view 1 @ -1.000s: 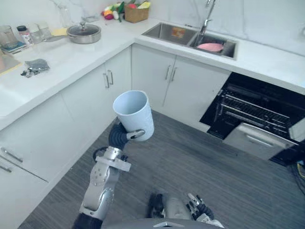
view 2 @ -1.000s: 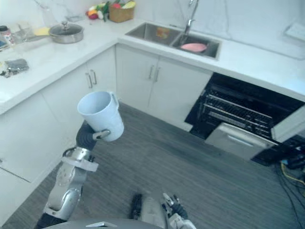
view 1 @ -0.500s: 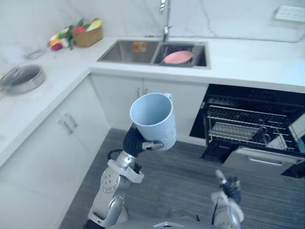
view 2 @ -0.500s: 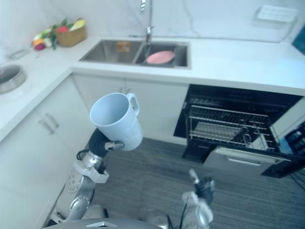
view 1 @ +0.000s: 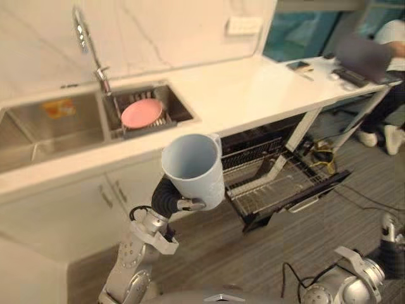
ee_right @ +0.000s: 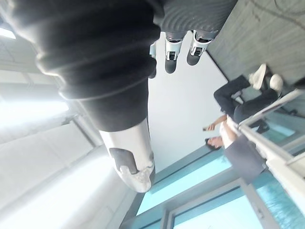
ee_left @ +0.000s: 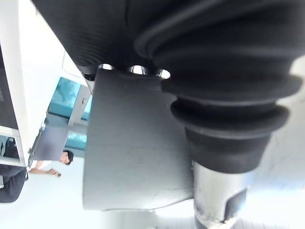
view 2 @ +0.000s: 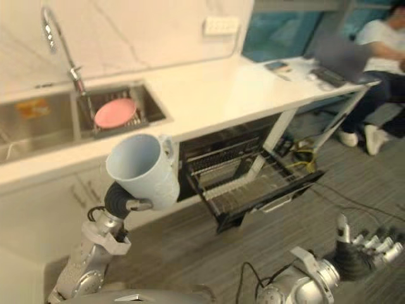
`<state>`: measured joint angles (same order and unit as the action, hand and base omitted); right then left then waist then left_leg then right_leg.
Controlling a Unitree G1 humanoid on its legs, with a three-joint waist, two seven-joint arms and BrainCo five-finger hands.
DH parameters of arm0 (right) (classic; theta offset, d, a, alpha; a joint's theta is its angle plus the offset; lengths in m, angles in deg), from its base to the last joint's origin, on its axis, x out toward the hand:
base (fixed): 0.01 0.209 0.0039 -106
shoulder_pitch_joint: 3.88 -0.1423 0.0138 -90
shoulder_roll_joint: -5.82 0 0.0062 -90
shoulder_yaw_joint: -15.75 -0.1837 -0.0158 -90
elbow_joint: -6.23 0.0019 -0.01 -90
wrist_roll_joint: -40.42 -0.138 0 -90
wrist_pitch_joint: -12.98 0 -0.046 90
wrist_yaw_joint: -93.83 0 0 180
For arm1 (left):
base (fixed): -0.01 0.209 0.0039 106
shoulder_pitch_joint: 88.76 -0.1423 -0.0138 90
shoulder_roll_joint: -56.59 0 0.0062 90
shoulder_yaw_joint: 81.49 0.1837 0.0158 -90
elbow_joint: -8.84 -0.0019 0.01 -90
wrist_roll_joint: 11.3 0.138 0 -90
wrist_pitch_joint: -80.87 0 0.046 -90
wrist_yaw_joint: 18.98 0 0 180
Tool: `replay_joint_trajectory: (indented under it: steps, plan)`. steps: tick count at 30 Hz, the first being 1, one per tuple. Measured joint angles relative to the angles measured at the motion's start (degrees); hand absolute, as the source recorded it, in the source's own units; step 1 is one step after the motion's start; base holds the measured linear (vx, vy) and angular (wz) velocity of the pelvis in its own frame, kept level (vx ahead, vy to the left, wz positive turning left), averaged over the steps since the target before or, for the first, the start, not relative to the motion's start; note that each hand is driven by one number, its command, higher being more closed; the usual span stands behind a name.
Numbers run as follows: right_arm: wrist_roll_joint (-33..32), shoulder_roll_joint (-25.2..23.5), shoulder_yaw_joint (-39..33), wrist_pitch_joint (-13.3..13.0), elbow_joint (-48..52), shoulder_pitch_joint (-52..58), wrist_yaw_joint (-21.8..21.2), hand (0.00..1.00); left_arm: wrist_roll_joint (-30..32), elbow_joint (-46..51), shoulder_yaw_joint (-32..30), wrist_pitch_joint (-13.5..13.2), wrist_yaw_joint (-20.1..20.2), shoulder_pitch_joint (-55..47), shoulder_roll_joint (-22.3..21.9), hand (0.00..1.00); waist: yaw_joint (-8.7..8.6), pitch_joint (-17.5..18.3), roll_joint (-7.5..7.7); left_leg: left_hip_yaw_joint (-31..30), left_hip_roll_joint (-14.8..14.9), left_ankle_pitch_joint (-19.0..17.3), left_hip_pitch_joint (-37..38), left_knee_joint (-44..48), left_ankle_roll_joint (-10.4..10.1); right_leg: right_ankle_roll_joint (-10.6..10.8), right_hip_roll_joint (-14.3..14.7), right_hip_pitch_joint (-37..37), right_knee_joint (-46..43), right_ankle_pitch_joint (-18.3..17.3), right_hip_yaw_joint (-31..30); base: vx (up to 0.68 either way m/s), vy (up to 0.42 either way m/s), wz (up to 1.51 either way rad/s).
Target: Walk over to the sink, pick up the cup, carry it to the dishwasher, place the cup inside the dishwasher, then close the dishwasher door
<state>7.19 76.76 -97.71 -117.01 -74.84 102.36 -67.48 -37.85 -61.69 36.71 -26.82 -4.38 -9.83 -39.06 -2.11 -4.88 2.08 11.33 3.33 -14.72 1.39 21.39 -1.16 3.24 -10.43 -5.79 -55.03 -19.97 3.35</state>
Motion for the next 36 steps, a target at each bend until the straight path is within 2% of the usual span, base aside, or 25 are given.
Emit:
replay_joint_trajectory:
  steps: [1,2,3,4,5,6,7,9,10,11,13,14,16,17,19,20,22,23,24,25,27,29,31,35,36]
  plan:
    - [0.3,0.2,2.8,1.8,2.0,-0.3,-0.8,0.00,0.7,-0.2,1.3,0.4,-0.1,0.0,0.0,1.00,-0.34,0.6,-1.75,1.2,1.7,0.2,2.3,-2.6,-0.4,-0.4,-0.1,-1.6,6.1,-1.1,5.5,0.31,0.088,-0.50]
    - [2.4,0.3,6.1,4.3,3.3,-0.8,-0.9,0.00,1.6,-0.5,1.4,0.7,-0.1,-0.1,-0.1,1.00,-0.36,1.2,-2.26,2.6,2.5,0.4,4.1,-4.5,-1.0,-1.2,-0.7,-2.6,15.3,0.4,9.8,0.29,0.040,-0.53]
    - [2.9,0.4,7.8,5.7,3.6,-1.3,-1.3,0.00,2.0,-0.6,1.2,0.9,-0.1,-0.1,0.0,1.00,-0.34,1.2,-1.80,3.3,2.3,0.4,5.4,-4.8,-1.4,-2.1,-1.2,-2.7,21.4,3.8,11.9,0.34,-0.012,-0.65]
    - [3.3,1.1,9.8,8.4,3.0,-2.8,-3.4,0.00,2.1,-2.1,0.4,1.2,-0.5,0.2,0.1,1.00,-0.36,1.1,-0.78,4.5,2.3,-0.5,6.6,-4.6,-2.8,-2.3,-0.6,-1.8,29.1,11.4,14.5,0.34,-0.032,-0.66]
    - [3.2,2.1,10.3,10.5,1.0,-4.2,-5.1,0.00,2.9,-5.1,-0.3,2.1,-1.5,0.2,-1.0,1.00,-0.41,1.5,-3.51,5.1,5.0,-0.3,7.0,-4.6,-3.1,-4.7,2.6,-0.1,33.0,14.7,15.2,0.30,-0.029,-0.72]
    - [3.0,2.7,10.7,11.5,0.5,-4.7,-6.0,0.00,3.5,-5.9,-1.0,2.5,-2.1,0.0,-1.4,1.00,-0.12,1.7,-4.40,6.1,5.8,0.0,7.3,-5.0,-3.4,-5.5,3.9,0.0,34.6,16.3,15.0,0.22,0.003,-0.83]
    - [1.4,3.7,11.5,13.3,0.2,-5.9,-8.8,0.00,4.1,-6.2,-2.2,2.6,-3.3,-0.2,-1.4,1.00,0.38,1.4,-5.31,7.7,6.3,0.1,8.4,-6.7,-3.2,-5.7,5.2,-0.4,35.9,17.5,14.3,0.16,0.016,-1.00]
    - [0.9,4.8,12.2,16.2,-0.1,-7.8,-13.2,0.00,4.4,-7.1,-4.8,2.6,-4.7,1.2,-1.2,1.00,0.18,0.9,-6.32,9.5,6.2,-0.3,10.1,-10.3,-3.9,-5.5,6.5,-1.5,37.2,17.7,12.7,0.10,0.043,-0.81]
    - [0.9,4.9,12.3,18.0,-0.1,-7.9,-15.4,0.00,4.4,-7.4,-5.6,2.6,-5.1,2.1,-1.1,1.00,-0.07,0.5,-5.99,9.5,5.8,-0.3,10.4,-11.0,-3.9,-4.7,6.8,-1.1,38.7,18.1,11.9,0.03,0.055,-0.37]
    - [1.3,5.5,12.8,19.3,-0.1,-7.9,-16.4,0.00,4.5,-7.5,-5.7,2.5,-5.5,3.0,-1.0,1.00,0.02,0.0,-5.25,9.5,5.6,-0.4,10.6,-10.8,-3.8,-3.3,7.0,0.0,41.2,18.5,11.4,0.01,0.045,-0.23]
    - [1.7,7.4,14.1,21.6,0.5,-8.2,-17.9,0.00,5.1,-8.4,-5.6,2.0,-5.9,4.2,-0.8,1.00,0.18,-0.8,-4.11,9.7,6.0,-0.8,10.6,-10.5,-3.8,-1.6,7.9,2.1,45.8,20.5,11.4,-0.05,0.015,-0.10]
    - [1.7,7.9,14.4,22.5,1.1,-8.3,-18.4,0.00,5.6,-8.9,-5.6,1.8,-6.2,4.3,-0.8,1.00,0.22,-0.9,-3.79,9.9,6.2,-0.8,10.5,-10.5,-3.9,-1.6,8.1,2.5,47.2,21.0,11.4,-0.07,0.017,-0.13]
    - [0.6,9.5,14.6,25.1,1.9,-11.1,-21.2,0.00,6.7,-9.1,-5.9,1.6,-8.6,3.2,-0.6,1.00,0.92,-1.3,-4.11,11.9,7.9,-1.9,10.8,-8.6,-5.0,-1.8,9.3,4.1,50.3,21.0,11.8,-0.03,0.000,-0.36]
    - [0.0,10.0,14.9,25.6,1.8,-11.9,-21.8,0.00,7.2,-9.1,-6.4,1.3,-9.4,3.0,-0.6,1.00,1.40,-1.4,-3.71,12.1,8.3,-2.3,10.0,-5.8,-5.1,-1.9,9.4,4.1,50.4,21.2,11.6,-0.01,-0.037,-0.39]
    - [-1.3,13.1,16.2,26.9,3.0,-13.5,-25.3,0.00,11.3,-9.4,-8.3,0.7,-13.3,2.7,-1.1,1.00,1.63,-1.3,-2.32,7.2,10.2,-2.4,0.8,11.4,-3.8,-3.0,9.1,5.0,52.4,22.3,10.4,0.00,-0.058,-0.25]
    - [-1.3,13.9,16.3,27.3,3.9,-13.7,-26.2,0.00,12.2,-9.3,-8.6,0.3,-14.2,2.3,-1.4,1.00,2.16,-1.2,-2.76,5.7,9.9,-2.7,-0.3,11.0,-4.1,-2.9,9.0,4.6,52.9,22.5,9.7,0.02,0.009,-0.34]
    - [-1.7,15.4,16.4,27.6,5.8,-13.8,-28.8,0.00,16.1,-9.2,-8.7,-0.7,-17.1,1.8,-2.8,1.00,1.80,-1.1,-5.04,2.9,7.3,-2.5,-1.3,-1.8,-4.3,-2.2,7.7,4.4,55.2,24.1,8.8,0.04,0.100,-0.25]
    - [-2.1,15.3,16.4,27.8,5.7,-13.7,-29.0,0.00,16.9,-9.3,-8.9,-1.0,-17.6,1.8,-3.0,1.00,1.67,-1.1,-5.20,2.6,6.3,-0.5,-1.3,-4.7,-4.0,-1.8,7.1,4.4,55.6,24.4,8.4,0.07,0.125,-0.18]
    - [-2.4,15.2,16.4,28.1,5.8,-13.2,-29.5,0.00,18.6,-9.2,-9.4,-1.2,-18.7,1.7,-3.7,1.00,1.66,-0.8,-5.51,2.8,4.6,3.8,0.3,-8.9,-3.3,-1.2,6.4,4.6,56.3,25.5,8.0,0.12,0.121,-0.09]
    - [-2.4,15.0,16.6,28.6,6.1,-12.3,-30.6,0.00,22.0,-9.1,-10.2,-1.2,-20.9,3.1,-4.3,1.00,0.65,-0.6,-5.45,3.0,2.6,5.5,1.6,-12.0,-2.3,0.3,5.2,5.2,58.2,27.3,8.1,0.11,0.122,-0.03]
    - [-2.4,15.0,16.7,29.2,6.0,-12.4,-30.8,0.00,25.2,-9.2,-10.7,-1.2,-23.6,5.8,-4.1,1.00,0.77,-0.9,-5.13,3.1,1.8,5.5,1.3,-12.0,-2.2,0.5,4.6,5.3,59.7,28.5,7.9,0.04,0.095,-0.03]
    - [-2.8,15.0,18.2,30.3,6.1,-13.6,-31.5,0.00,31.2,-9.2,-12.4,-1.0,-29.2,9.0,-3.6,1.00,1.05,-1.4,-3.50,3.4,1.3,5.2,1.8,-12.4,-1.7,0.5,4.5,5.0,59.7,28.6,6.7,-0.01,0.065,-0.19]
    - [-3.2,14.6,19.5,31.1,6.8,-14.2,-33.0,0.00,35.7,-9.1,-13.1,-0.7,-34.0,10.6,-3.4,1.00,1.04,-1.3,-2.69,4.0,1.1,5.0,1.8,-12.5,-1.4,0.7,4.4,4.7,59.7,28.8,6.5,-0.02,0.031,-0.15]
    - [-6.2,12.6,25.0,33.7,8.7,-14.0,-35.6,0.00,45.4,-8.9,-13.5,0.6,-42.2,13.0,-3.8,1.00,0.68,-1.3,-2.60,4.3,0.5,4.7,1.8,-12.4,-0.9,1.1,4.0,4.5,59.7,29.0,6.2,-0.03,0.028,-0.05]
    - [-6.6,12.1,25.8,34.1,8.7,-13.9,-36.0,0.00,46.7,-8.9,-13.4,0.9,-43.0,13.4,-3.9,1.00,0.68,-1.3,-2.61,4.3,0.4,4.7,1.8,-12.4,-0.8,1.1,3.9,4.5,59.7,29.0,6.2,-0.04,0.018,0.00]
